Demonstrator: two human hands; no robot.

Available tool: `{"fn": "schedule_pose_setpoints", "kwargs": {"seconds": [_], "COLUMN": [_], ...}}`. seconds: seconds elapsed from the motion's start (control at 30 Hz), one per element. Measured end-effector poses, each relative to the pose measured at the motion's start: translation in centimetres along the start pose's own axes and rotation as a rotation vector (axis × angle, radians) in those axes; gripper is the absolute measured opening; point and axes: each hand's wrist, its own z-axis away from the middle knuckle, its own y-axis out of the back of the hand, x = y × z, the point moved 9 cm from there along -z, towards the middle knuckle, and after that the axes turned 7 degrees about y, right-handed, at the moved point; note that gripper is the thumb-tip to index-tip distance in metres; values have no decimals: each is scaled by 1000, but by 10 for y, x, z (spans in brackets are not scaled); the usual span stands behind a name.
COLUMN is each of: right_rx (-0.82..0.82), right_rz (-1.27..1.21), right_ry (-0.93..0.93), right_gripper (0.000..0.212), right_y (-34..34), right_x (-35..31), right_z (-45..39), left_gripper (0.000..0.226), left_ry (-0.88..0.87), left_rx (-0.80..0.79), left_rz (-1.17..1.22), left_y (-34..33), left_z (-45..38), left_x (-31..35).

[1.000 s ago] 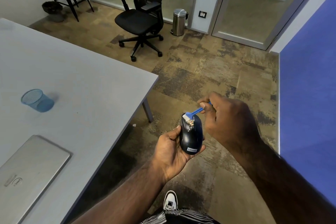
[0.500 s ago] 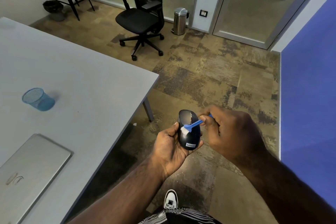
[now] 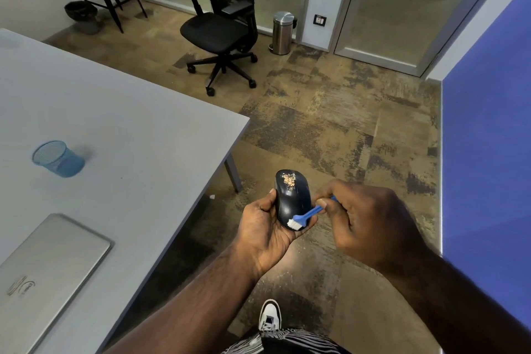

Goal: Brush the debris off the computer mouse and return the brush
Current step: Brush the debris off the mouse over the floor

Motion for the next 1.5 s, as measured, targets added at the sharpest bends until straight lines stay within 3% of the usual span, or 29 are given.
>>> {"fn": "schedule_pose_setpoints", "kwargs": {"seconds": [0.17, 0.4, 0.63, 0.8, 1.27, 1.5], "right_rx": [144, 146, 221, 210, 228, 203], "right_rz": [30, -11, 68, 5, 89, 14], "right_ry": [-51, -71, -146, -81, -170, -109], "right_gripper": [16, 24, 7, 10, 5, 8], "right_y": [20, 12, 21, 20, 23, 22], "right_x": [14, 9, 28, 22, 39, 39], "right_z": [0, -8, -17, -17, -25, -26], "left_gripper": [47, 47, 48, 49, 49, 49], "left_ry": [-3, 25, 26, 23, 43, 41], "left_rx": [22, 3, 5, 8, -33, -24], "left_rz": [-6, -52, -63, -60, -62, -67], "left_y": [3, 1, 3, 3, 0, 1], "left_z": [-1, 0, 1, 3, 3, 2], "left_x": [3, -6, -6, -5, -8, -7]}}
